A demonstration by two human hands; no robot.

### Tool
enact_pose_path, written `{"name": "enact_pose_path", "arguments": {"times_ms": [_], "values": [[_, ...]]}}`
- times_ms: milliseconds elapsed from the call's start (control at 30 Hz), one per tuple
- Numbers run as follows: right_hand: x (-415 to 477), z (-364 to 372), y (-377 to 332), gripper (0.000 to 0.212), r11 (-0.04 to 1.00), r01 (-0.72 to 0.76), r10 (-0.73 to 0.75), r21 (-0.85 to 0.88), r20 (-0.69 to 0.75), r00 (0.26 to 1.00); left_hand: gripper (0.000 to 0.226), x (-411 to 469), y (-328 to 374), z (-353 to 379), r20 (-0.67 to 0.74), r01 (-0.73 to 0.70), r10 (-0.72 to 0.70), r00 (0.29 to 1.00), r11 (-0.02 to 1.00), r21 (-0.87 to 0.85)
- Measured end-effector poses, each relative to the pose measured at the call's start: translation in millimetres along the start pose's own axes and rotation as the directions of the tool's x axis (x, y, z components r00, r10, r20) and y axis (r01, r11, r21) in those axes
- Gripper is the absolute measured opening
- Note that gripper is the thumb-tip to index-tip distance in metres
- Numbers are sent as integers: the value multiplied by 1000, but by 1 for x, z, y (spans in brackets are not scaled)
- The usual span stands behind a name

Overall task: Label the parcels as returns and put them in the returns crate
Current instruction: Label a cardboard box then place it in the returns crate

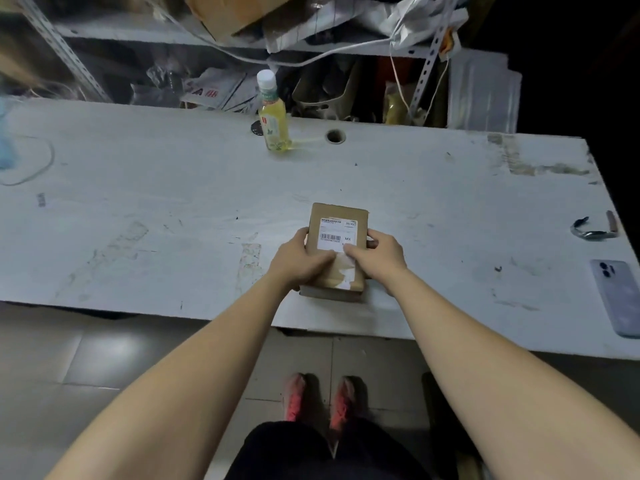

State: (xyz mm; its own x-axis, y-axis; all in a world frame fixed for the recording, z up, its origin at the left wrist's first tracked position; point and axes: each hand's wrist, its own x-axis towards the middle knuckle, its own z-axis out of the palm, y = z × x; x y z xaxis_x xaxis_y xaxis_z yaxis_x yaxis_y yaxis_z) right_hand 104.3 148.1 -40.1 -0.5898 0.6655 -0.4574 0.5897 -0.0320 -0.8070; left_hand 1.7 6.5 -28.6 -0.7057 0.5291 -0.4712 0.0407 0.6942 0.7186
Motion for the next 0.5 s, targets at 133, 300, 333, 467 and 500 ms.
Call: {"name": "enact_pose_path", "arguments": {"times_ms": [133, 300, 333, 467, 500], "values": [[0, -25, -1, 28, 997, -20, 25, 68, -76, 997, 69, 8, 29, 7, 32, -85, 83, 996, 995, 55], [-2, -80, 2, 29, 995, -25, 41, 94, -171, 984, 65, 10, 76, 39, 95, -178, 169, 981, 979, 95], [-2, -92, 4, 28, 995, -26, 44, 101, -187, 981, 65, 10, 86, 46, 113, -197, 186, 976, 975, 100], [-11, -140, 14, 23, 990, -19, 58, 140, -282, 958, 65, 13, 125, 78, 190, -306, 277, 942, 941, 145], [-14, -151, 17, 22, 988, -17, 64, 154, -308, 949, 66, 15, 135, 87, 209, -337, 303, 930, 929, 151]]}}
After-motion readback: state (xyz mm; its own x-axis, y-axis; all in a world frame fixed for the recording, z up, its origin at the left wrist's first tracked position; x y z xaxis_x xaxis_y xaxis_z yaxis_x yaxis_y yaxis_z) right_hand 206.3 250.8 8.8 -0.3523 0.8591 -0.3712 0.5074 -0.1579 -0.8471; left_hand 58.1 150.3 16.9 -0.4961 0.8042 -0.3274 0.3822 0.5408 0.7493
